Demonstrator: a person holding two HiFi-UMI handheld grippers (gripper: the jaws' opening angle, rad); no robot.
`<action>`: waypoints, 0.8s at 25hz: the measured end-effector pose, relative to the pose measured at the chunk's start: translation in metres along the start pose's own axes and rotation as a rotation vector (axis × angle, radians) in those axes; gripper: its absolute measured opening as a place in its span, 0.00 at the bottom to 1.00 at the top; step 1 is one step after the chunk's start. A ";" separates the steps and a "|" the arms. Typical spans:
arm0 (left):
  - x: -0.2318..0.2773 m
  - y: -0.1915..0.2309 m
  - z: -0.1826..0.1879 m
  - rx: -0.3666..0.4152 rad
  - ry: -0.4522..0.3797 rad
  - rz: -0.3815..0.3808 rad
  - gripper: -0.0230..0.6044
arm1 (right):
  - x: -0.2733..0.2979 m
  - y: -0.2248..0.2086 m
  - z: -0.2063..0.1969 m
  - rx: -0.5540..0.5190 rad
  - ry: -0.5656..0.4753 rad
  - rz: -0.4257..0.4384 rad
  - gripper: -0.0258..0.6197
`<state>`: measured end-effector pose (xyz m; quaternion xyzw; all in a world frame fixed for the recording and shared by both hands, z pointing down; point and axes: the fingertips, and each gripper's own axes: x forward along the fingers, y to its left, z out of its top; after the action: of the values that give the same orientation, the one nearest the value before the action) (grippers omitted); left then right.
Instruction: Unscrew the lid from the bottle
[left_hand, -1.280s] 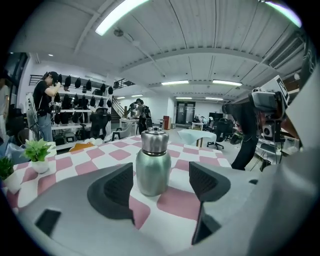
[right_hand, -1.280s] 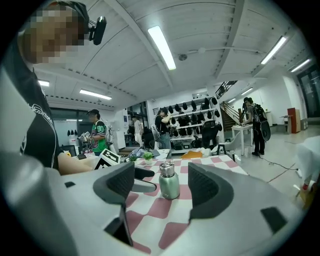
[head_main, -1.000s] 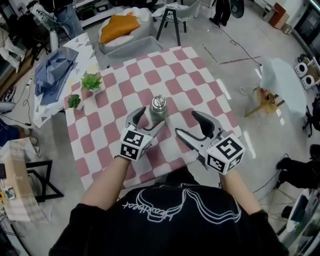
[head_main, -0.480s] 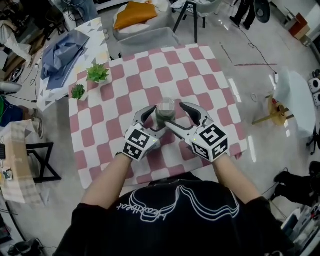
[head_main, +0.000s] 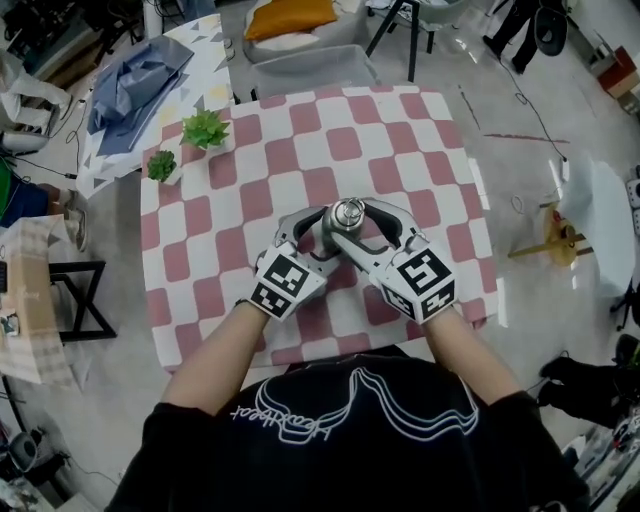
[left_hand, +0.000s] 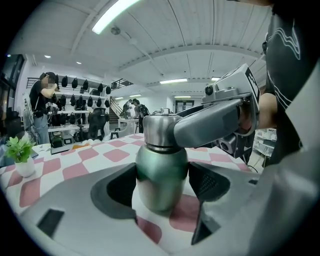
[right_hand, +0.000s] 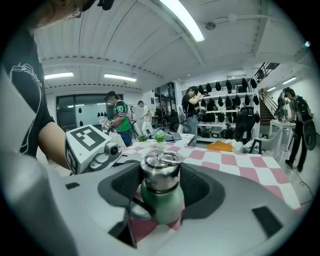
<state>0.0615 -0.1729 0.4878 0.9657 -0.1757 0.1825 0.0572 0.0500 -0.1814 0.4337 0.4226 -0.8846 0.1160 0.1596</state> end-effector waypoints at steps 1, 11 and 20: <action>0.000 0.000 -0.001 0.001 0.002 -0.003 0.57 | 0.001 0.001 0.000 -0.008 -0.002 0.005 0.43; 0.000 0.000 -0.002 0.019 0.010 -0.026 0.56 | 0.001 0.003 -0.001 -0.069 -0.004 0.070 0.42; 0.001 -0.001 -0.001 0.026 0.037 -0.043 0.56 | -0.001 0.004 -0.001 -0.138 0.023 0.218 0.42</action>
<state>0.0621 -0.1721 0.4890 0.9664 -0.1514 0.2012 0.0519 0.0480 -0.1778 0.4340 0.3104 -0.9293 0.0765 0.1848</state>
